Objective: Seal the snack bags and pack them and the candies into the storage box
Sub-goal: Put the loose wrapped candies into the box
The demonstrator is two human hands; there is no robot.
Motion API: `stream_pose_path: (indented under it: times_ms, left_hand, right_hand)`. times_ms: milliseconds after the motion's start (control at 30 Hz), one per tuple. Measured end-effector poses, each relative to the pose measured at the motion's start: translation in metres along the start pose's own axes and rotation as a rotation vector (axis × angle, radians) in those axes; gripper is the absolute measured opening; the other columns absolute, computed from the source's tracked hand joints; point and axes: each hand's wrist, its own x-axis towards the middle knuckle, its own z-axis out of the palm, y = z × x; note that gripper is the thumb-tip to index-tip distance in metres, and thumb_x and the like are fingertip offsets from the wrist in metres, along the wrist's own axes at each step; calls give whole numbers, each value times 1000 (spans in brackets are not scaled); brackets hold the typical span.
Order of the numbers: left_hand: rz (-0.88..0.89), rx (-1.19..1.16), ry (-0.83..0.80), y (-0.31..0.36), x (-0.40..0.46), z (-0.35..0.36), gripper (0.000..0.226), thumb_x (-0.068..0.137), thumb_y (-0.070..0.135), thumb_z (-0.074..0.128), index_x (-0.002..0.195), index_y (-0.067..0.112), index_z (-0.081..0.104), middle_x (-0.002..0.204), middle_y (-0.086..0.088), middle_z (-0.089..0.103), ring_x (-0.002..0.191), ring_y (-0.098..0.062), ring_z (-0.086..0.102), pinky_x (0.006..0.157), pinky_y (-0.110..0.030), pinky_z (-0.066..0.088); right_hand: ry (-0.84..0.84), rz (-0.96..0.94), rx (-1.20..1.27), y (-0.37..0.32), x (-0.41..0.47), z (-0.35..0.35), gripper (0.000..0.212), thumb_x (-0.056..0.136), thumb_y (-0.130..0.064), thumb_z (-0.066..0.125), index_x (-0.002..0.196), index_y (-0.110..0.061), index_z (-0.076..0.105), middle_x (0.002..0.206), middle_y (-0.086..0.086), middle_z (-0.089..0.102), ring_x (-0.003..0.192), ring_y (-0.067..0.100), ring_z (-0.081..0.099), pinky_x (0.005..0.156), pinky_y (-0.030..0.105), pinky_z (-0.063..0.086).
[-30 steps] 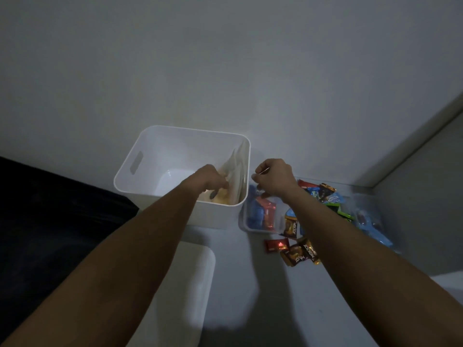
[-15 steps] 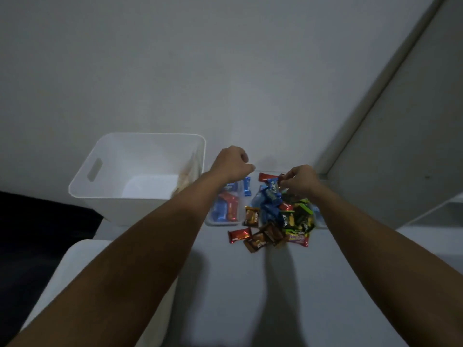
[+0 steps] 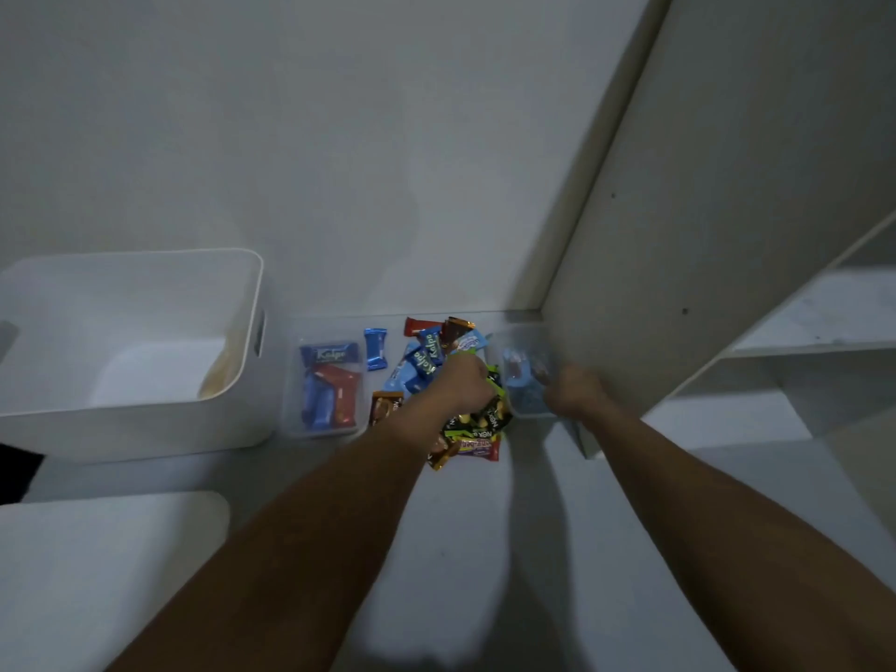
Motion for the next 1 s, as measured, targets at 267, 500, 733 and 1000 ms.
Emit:
stream_pose_path:
  times_ms: [267, 500, 733, 1000]
  left_hand:
    - [-71, -153, -82, 10, 25, 43, 26, 90, 11, 56, 115, 5, 59, 94, -11, 63, 69, -19, 54, 55, -26, 43]
    - [-104, -230, -67, 5, 42, 60, 20, 89, 12, 60, 106, 5, 66, 97, -12, 68, 63, -15, 55, 50, -24, 43]
    - [-186, -245, 80, -8, 50, 69, 19, 88, 4, 62, 106, -1, 65, 104, -14, 67, 86, -20, 63, 54, -18, 47]
    - [-244, -247, 109, -14, 46, 60, 16, 83, 3, 68, 97, -4, 66, 97, -15, 68, 87, -26, 69, 76, -36, 60]
  right_hand:
    - [0, 48, 46, 22, 13, 23, 50, 85, -21, 66, 125, 7, 52, 128, 27, 55, 117, 36, 58, 92, 36, 47]
    - [28, 88, 130, 15, 25, 27, 69, 81, -19, 73, 132, 8, 36, 134, 27, 47, 123, 38, 51, 93, 37, 45]
    - [-23, 81, 87, 16, 40, 19, 42, 93, -27, 60, 114, 9, 61, 118, 22, 64, 109, 32, 62, 73, 26, 42]
    - [-42, 141, 173, 20, 43, 21, 74, 81, -69, 57, 104, 1, 65, 88, 11, 61, 76, 25, 59, 53, 24, 42]
